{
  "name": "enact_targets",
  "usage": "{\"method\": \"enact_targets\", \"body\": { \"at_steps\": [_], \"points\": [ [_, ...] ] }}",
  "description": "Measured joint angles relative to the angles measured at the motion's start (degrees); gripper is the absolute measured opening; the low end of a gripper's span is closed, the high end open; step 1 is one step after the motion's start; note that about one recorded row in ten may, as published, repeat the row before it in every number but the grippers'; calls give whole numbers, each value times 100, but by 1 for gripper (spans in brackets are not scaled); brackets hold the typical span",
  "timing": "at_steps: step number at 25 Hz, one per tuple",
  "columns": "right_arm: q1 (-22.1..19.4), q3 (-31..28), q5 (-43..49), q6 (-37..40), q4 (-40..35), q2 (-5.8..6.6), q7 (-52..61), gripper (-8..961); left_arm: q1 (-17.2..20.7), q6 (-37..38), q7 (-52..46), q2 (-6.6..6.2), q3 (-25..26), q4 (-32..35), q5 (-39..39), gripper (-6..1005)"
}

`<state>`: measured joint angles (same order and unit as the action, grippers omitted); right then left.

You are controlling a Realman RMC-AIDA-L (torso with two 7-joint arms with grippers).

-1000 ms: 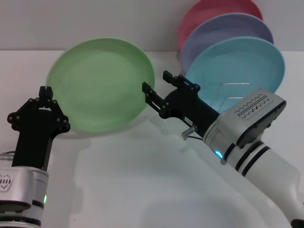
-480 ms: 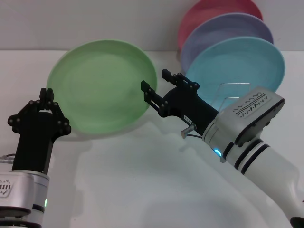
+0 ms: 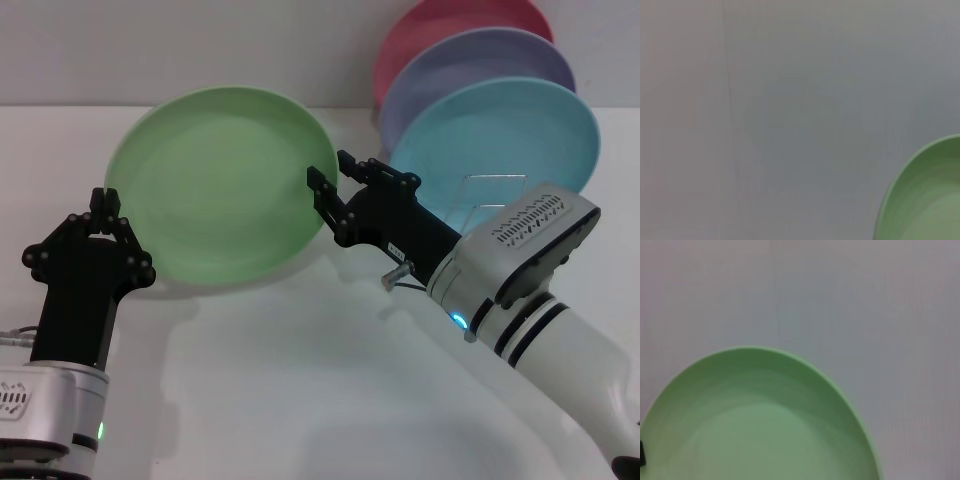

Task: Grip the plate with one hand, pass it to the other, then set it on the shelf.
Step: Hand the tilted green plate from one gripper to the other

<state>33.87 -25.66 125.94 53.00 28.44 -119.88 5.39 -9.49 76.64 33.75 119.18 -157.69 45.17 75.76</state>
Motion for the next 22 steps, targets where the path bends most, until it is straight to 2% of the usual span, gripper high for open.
{"method": "enact_targets", "body": {
  "at_steps": [16, 22],
  "points": [
    [22, 0, 0, 0, 4, 0, 20, 351, -9, 9, 0, 0, 2, -8, 0, 119],
    [27, -4, -2, 0, 4, 0, 23, 301, -18, 18, 0, 0, 9, -17, 0, 121]
  ]
}}
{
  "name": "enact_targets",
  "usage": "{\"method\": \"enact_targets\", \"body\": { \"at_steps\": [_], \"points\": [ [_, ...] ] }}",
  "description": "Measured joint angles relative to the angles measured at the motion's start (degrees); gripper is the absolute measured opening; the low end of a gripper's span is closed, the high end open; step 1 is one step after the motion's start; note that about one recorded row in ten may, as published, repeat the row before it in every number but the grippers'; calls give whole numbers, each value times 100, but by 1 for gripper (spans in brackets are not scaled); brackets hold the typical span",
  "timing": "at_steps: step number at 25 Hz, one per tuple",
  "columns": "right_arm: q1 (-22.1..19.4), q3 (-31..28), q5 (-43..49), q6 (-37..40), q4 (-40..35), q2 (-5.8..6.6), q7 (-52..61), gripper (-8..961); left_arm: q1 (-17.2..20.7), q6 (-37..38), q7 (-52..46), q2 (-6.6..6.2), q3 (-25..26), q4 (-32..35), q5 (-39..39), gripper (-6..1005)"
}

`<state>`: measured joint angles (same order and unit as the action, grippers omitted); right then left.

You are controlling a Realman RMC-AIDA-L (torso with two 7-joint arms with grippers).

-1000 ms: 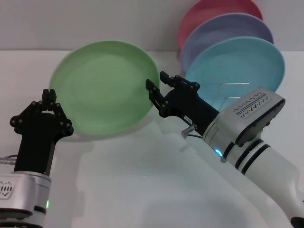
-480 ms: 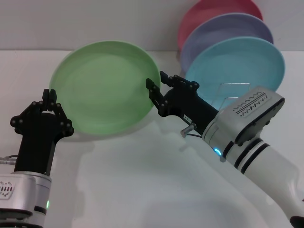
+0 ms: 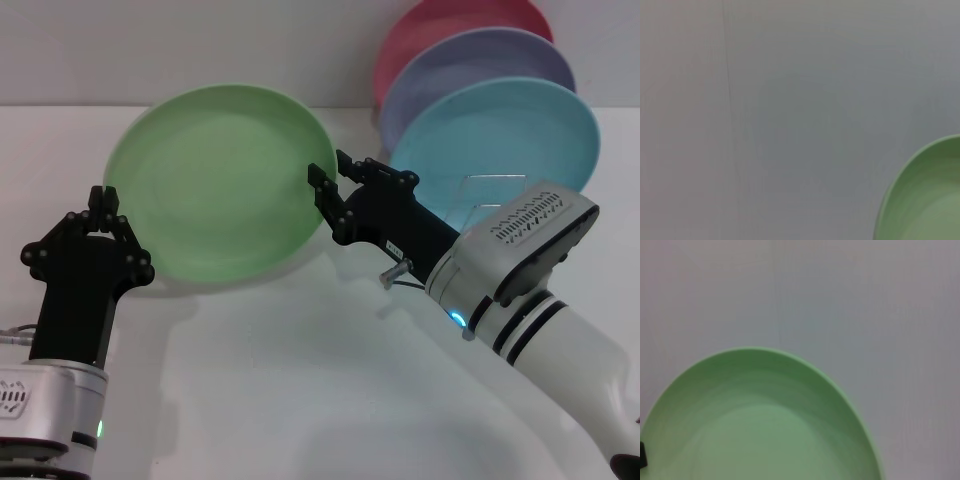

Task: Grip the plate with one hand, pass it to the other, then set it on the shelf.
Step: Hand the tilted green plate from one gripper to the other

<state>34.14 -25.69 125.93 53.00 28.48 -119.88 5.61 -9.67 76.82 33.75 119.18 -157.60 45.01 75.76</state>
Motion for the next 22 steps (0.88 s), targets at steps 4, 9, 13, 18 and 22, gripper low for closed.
{"method": "enact_targets", "body": {
  "at_steps": [4, 9, 13, 18, 22],
  "points": [
    [13, -5, -52, 0, 0, 0, 1, 285, -8, 0, 0, 0, 14, -1, 0, 122],
    [25, -6, -60, 0, 0, 0, 2, 256, -23, 0, 49, 0, 19, -1, 0, 124],
    [31, -6, -63, 0, 0, 0, 1, 258, -26, 0, 65, 0, 13, -1, 0, 126],
    [31, 0, -67, 0, 4, 0, 2, 260, -27, 0, 68, 0, 11, 6, 0, 127],
    [31, 9, -69, 0, 10, 0, 2, 261, -27, 0, 69, 0, 16, 8, 0, 129]
  ]
}}
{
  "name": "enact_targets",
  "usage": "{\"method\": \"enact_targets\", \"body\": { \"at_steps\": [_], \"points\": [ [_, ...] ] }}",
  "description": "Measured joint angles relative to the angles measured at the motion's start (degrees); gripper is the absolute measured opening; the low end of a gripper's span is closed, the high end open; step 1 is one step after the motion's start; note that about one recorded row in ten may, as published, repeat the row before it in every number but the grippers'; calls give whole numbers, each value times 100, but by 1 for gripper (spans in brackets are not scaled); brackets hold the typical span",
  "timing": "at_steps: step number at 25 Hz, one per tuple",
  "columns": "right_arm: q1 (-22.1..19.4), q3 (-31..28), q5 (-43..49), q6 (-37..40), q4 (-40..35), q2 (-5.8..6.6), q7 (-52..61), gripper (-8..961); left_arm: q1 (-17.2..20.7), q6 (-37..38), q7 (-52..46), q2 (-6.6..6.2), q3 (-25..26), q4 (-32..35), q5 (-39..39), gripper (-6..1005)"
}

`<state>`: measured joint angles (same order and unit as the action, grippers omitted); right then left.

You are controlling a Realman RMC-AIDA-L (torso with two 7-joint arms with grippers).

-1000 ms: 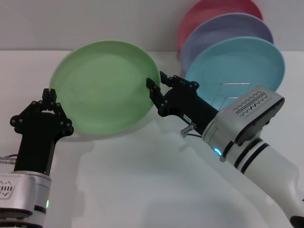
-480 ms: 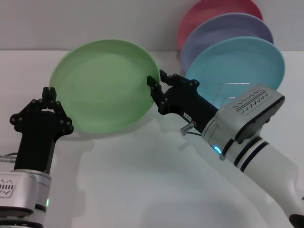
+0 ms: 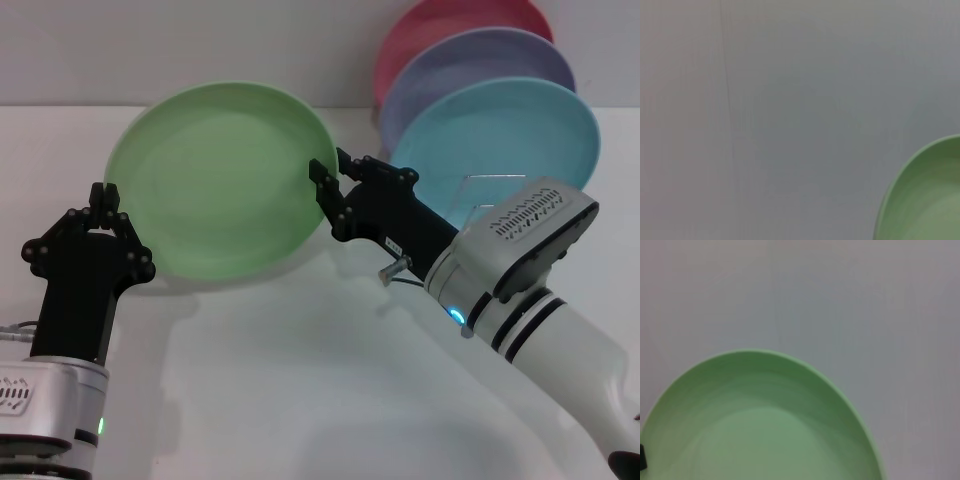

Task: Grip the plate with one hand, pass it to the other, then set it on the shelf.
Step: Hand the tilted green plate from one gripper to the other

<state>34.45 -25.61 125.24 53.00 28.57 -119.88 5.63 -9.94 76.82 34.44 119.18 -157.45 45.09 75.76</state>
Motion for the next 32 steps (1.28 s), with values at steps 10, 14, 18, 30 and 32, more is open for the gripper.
{"method": "enact_targets", "body": {
  "at_steps": [10, 14, 18, 30, 32],
  "points": [
    [0, 44, 0, 0, -9, 0, 0, 198, 1, 0, 2, 0, -6, 7, 0, 132],
    [0, 47, 0, 0, -10, 0, 4, 174, 3, 0, 2, 0, -13, 9, 0, 134],
    [-4, 48, 0, 0, -10, 0, 5, 175, 7, 0, 2, 0, -14, 9, 0, 135],
    [-25, 29, 0, 0, -10, 0, 9, 130, 18, 0, 2, 0, -23, 9, 0, 140],
    [-27, 41, 0, 0, -10, 0, 9, 111, 18, 0, 2, 0, -23, 9, 0, 140]
  ]
}}
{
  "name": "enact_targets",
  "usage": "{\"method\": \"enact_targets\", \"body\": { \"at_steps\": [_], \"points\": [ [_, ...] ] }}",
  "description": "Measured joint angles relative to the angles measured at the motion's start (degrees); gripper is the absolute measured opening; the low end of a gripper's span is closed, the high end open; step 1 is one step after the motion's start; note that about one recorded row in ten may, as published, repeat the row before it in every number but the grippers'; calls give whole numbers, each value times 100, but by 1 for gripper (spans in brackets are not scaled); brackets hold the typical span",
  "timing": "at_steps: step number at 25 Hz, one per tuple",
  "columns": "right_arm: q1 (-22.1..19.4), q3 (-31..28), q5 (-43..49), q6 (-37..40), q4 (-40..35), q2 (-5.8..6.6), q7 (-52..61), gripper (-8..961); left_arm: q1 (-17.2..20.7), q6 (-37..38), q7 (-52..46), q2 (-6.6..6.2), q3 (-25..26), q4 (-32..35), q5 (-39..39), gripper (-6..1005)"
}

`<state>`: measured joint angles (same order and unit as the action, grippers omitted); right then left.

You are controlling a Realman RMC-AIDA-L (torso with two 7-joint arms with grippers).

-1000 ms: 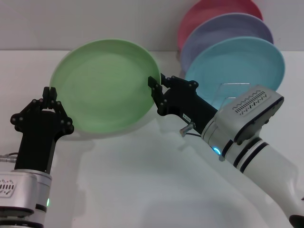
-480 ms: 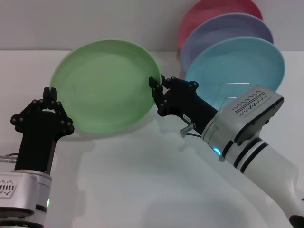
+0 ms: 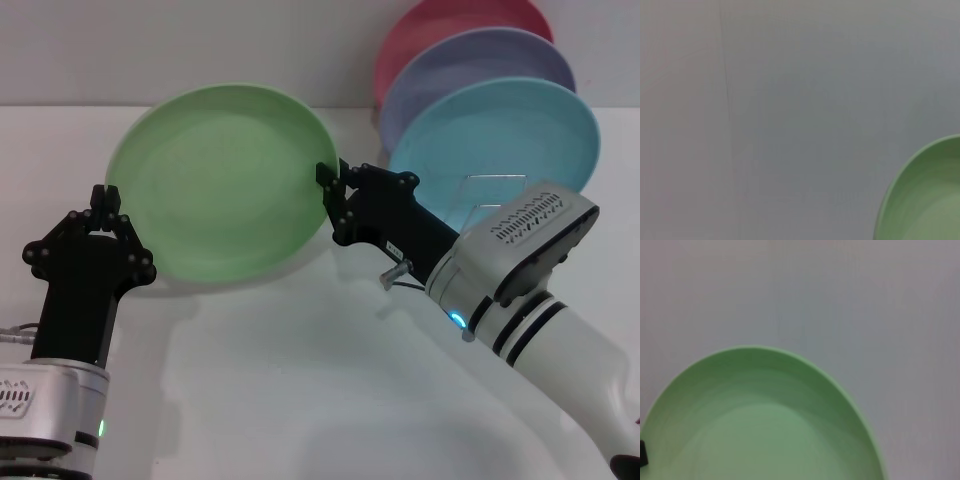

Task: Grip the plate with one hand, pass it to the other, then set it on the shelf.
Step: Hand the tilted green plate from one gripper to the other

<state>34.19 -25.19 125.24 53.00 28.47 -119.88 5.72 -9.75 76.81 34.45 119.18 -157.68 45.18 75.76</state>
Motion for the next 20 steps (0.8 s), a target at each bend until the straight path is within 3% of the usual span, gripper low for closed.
{"method": "enact_targets", "body": {
  "at_steps": [20],
  "points": [
    [-5, -12, 0, 0, 10, 0, 0, 86, -15, 0, 0, 0, 0, 0, 0, 148]
  ]
}}
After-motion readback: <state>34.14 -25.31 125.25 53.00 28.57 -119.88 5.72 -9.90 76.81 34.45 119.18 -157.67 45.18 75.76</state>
